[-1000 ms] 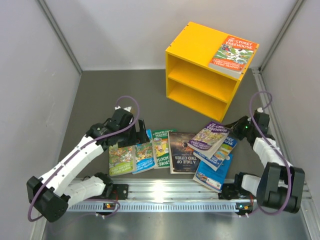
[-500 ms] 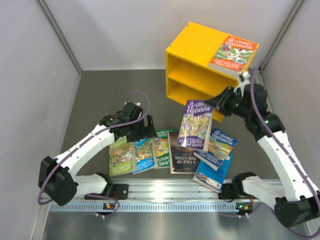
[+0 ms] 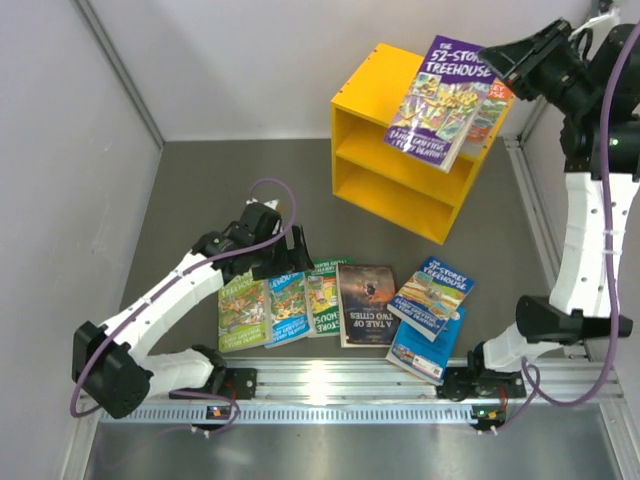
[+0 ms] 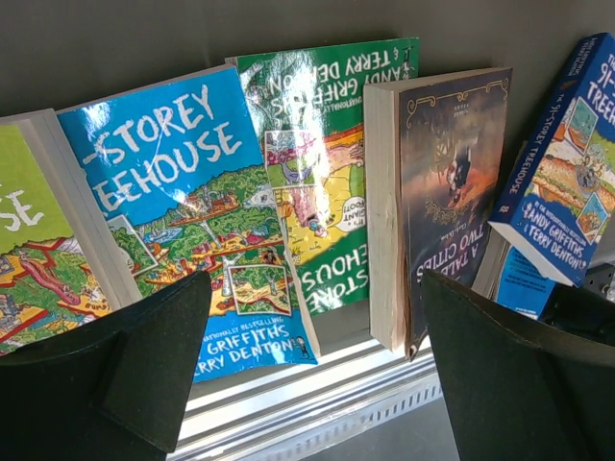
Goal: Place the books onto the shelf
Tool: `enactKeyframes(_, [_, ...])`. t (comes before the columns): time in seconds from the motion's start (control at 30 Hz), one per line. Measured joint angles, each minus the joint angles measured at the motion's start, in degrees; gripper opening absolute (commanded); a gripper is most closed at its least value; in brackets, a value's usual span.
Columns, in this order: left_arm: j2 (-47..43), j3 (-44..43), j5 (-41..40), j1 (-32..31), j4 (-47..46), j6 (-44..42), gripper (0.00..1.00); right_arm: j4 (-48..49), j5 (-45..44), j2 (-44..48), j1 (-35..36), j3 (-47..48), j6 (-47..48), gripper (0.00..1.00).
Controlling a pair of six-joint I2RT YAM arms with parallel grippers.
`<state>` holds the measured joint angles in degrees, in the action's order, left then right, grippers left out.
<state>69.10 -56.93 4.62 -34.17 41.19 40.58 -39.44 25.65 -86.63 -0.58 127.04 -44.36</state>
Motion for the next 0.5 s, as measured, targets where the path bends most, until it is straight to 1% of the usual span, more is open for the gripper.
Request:
enactKeyframes(0.07, [-1.1, 0.0, -0.3, 0.0, 0.0, 0.0, 0.95, -0.9, 2.0, -3.8, -4.0, 3.7, -0.5, 0.0])
enactKeyframes(0.23, [-2.3, 0.1, -1.1, 0.0, 0.0, 0.0, 0.95, -1.9, 6.7, -14.1, -10.8, 10.1, -2.4, 0.0])
enactKeyframes(0.33, [-2.2, 0.1, -1.5, 0.0, 0.0, 0.0, 0.95, -1.7, 9.4, -18.8, -13.7, 11.1, -4.5, 0.0])
enactKeyframes(0.5, [-0.8, 0.0, -2.4, 0.0, -0.1, 0.0, 0.95, -1.7, 12.0, -22.7, -16.2, 11.1, -6.6, 0.0])
